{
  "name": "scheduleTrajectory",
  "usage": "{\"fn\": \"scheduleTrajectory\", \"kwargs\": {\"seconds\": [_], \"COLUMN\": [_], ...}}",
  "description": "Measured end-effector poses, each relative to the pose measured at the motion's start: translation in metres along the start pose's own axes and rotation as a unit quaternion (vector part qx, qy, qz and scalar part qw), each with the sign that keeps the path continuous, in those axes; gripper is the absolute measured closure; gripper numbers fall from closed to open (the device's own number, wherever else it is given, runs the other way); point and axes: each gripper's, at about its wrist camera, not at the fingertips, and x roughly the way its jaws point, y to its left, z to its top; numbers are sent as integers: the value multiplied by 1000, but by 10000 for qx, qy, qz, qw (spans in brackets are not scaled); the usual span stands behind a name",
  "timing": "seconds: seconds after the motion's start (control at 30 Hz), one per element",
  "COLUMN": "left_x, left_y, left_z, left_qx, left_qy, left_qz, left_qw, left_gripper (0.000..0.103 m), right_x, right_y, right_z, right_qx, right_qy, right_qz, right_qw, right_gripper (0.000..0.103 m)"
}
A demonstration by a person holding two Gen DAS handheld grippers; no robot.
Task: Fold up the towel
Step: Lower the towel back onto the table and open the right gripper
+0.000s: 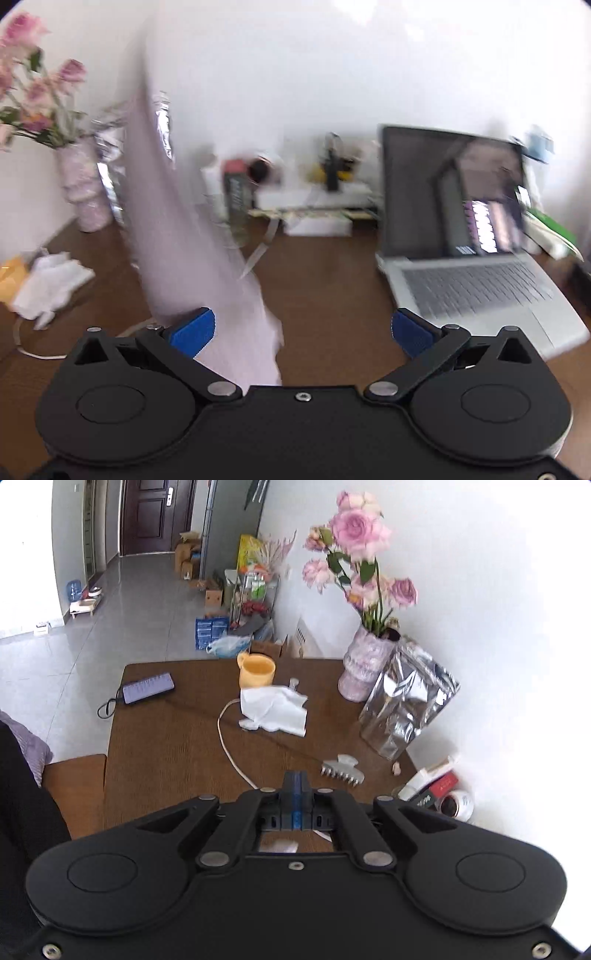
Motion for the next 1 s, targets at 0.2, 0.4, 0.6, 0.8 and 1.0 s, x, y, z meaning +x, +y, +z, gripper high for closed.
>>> {"fn": "scheduleTrajectory", "kwargs": {"seconds": [0.2,0.4,0.6,0.8,1.0], "left_x": [-2,-5,-11,-19,-43], "left_y": [23,49,96,127,141], "left_z": [-14,-46,-51,-49,-46], "left_qx": [-89,-90,-121,133,373], "left_qy": [500,837,893,1031,1080], "left_qz": [-259,-353,-649,-605,-545], "left_qw": [9984,9958,9938,9927,9920], "left_gripper": [0,0,0,0,0], "right_x": [16,57,109,179,236], "right_y": [14,5,23,41,18], "right_z": [-7,-51,-125,-213,-252], "right_qx": [-247,233,-2,-1263,-874], "right_qy": [327,812,1081,1470,1385], "right_qz": [38,159,128,174,698], "right_qw": [9992,9963,9941,9809,9840], "right_gripper": [103,50,18,18,30]}}
